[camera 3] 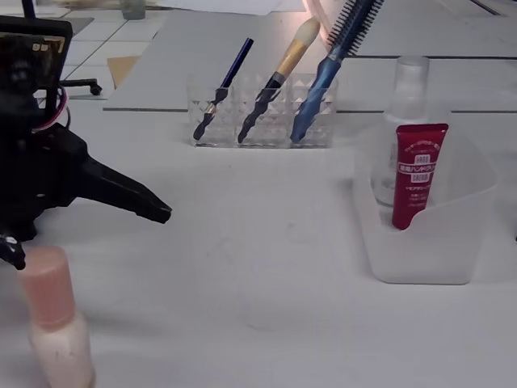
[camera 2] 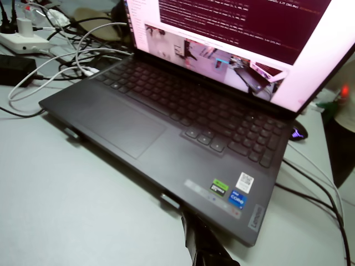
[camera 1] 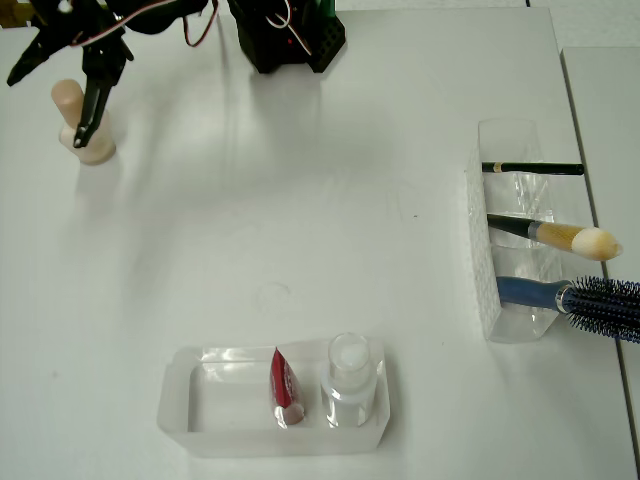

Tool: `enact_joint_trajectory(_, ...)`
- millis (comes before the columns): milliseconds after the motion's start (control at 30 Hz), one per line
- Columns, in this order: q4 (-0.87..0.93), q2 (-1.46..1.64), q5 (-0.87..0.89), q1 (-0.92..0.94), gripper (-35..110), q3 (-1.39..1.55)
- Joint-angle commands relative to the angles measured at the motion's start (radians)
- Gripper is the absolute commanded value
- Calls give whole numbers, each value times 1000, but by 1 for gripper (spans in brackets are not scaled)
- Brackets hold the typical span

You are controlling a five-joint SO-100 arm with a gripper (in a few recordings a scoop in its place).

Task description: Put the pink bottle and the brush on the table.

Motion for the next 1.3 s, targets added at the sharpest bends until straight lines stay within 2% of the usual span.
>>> enact_joint_trajectory(0,94,37,-9,-5,55,-101)
enact_joint_trajectory(367,456,41,-6,-40,57,-310)
enact_joint_trajectory(567,607,54,-6,-120,57,-394)
enact_joint_trajectory(767,831,58,3,-238,56,-506)
enact_joint_trajectory(1267,969,95,20,-646,55,-549)
